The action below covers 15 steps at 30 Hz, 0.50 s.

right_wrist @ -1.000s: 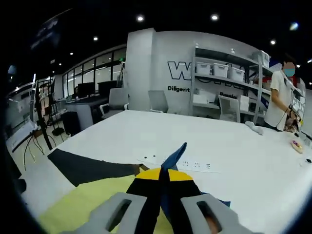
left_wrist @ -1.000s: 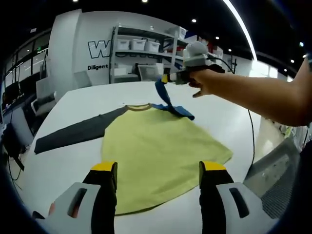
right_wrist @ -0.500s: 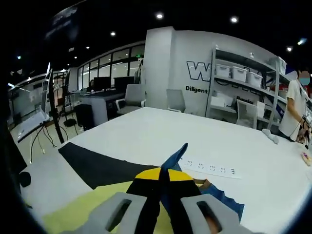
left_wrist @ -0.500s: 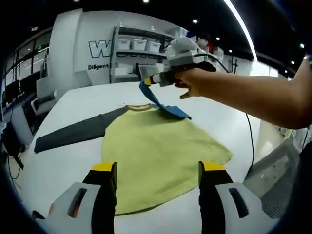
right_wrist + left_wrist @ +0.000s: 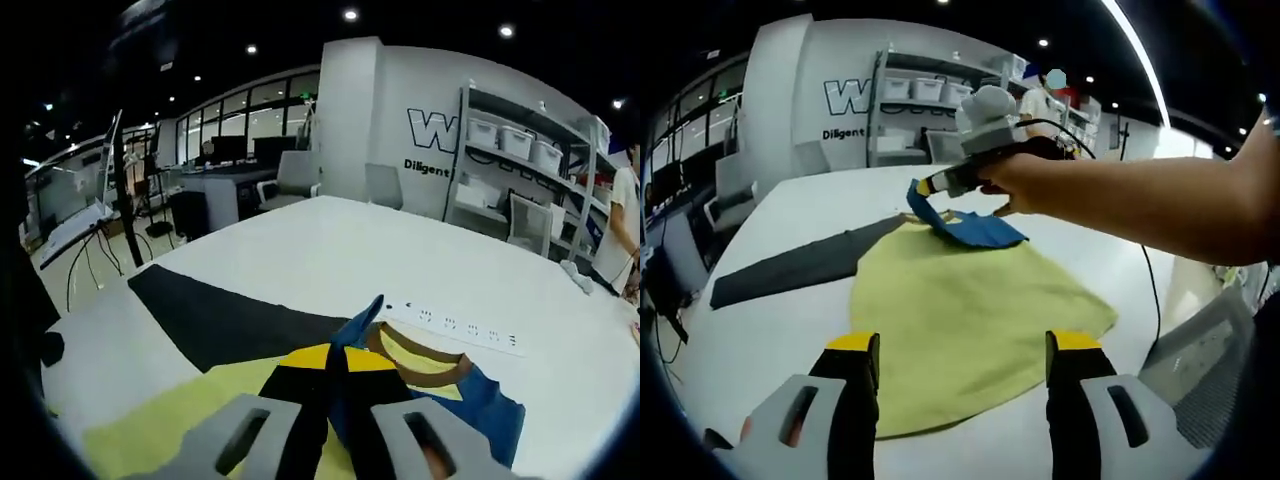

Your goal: Fold the garment on the visible template until the final outline fits inside the template.

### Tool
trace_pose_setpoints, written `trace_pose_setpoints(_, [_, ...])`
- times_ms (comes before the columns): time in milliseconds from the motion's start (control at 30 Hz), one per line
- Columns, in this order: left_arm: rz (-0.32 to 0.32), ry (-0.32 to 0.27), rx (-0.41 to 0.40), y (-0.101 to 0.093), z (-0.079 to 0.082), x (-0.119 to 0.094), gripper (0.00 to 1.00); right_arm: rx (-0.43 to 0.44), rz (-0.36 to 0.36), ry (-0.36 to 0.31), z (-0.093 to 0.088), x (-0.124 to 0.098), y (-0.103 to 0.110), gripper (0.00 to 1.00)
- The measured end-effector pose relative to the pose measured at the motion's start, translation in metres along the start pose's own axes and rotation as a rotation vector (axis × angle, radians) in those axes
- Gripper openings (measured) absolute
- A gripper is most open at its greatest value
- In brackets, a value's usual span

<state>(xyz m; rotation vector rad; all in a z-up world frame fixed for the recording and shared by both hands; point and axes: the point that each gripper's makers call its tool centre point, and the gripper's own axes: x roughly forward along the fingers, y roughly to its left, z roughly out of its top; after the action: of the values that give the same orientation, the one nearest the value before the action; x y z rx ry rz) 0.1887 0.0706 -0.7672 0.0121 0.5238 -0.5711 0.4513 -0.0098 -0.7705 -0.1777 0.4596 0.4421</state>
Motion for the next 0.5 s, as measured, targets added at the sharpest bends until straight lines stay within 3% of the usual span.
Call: trace_pose_setpoints(500, [0.01, 0.013, -0.018, 0.004, -0.003, 0.001, 0.63, 0.013, 0.073, 0.079, -0.031, 0.029, 0.033, 0.0])
